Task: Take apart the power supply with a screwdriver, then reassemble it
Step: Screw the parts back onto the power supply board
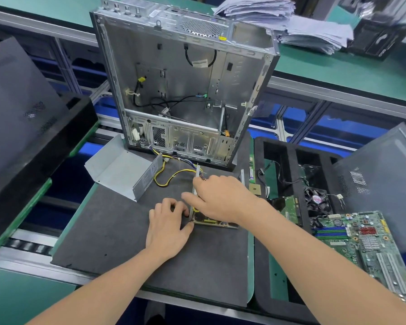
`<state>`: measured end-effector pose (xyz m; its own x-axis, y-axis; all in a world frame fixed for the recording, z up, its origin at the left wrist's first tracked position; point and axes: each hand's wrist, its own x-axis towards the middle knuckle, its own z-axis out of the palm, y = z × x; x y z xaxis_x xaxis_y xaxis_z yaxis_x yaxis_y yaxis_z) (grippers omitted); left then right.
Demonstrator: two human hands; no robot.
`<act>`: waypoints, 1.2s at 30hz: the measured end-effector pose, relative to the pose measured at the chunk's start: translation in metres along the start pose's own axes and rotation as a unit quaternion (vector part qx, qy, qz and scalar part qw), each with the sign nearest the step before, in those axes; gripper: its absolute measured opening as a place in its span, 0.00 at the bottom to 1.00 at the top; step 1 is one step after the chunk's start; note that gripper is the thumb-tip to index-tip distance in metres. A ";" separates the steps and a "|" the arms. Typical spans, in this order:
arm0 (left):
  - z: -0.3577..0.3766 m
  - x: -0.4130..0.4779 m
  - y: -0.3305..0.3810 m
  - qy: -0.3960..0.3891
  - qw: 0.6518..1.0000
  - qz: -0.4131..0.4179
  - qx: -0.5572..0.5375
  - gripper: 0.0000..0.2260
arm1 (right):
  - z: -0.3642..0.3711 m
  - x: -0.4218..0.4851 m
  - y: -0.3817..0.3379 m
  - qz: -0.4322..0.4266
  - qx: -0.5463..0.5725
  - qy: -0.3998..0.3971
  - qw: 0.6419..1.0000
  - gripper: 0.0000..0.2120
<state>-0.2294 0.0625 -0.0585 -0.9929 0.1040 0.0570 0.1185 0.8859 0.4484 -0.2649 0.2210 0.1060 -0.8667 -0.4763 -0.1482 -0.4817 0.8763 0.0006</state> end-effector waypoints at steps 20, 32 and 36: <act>0.003 -0.003 -0.006 0.027 0.999 0.029 -0.030 0.11 | -0.008 -0.018 0.025 0.004 0.184 -0.043 0.982 0.09; 0.003 -0.002 -0.006 0.032 0.999 0.030 -0.030 0.10 | 0.009 -0.023 0.019 -0.007 0.190 -0.047 0.981 0.08; 0.002 -0.002 -0.005 0.018 0.999 0.025 -0.018 0.09 | 0.008 -0.024 0.020 -0.014 0.190 -0.049 0.980 0.08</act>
<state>-0.2283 0.0591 -0.0629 -0.9849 0.1317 0.1122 0.1696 0.8630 0.4759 -0.2527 0.2503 0.1012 -0.8281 -0.5084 -0.2363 -0.4066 0.8348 -0.3712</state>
